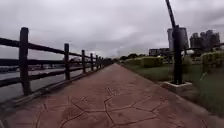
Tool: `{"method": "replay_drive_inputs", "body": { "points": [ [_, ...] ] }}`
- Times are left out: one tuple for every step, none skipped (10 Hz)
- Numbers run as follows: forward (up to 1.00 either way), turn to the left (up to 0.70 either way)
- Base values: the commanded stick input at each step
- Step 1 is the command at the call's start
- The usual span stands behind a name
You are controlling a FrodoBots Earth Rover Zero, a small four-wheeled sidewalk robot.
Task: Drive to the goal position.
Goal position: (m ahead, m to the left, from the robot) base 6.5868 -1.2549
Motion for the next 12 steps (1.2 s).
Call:
{"method": "replay_drive_inputs", "body": {
  "points": [
    [1.0, 0.0],
    [1.0, 0.0],
    [1.0, 0.0],
    [1.0, 0.0],
    [1.0, 0.0],
    [1.0, 0.0],
    [1.0, 0.0],
    [1.0, 0.0],
    [1.0, 0.0],
    [1.0, 0.0],
    [1.0, 0.0],
    [1.0, 0.0]
  ]
}}
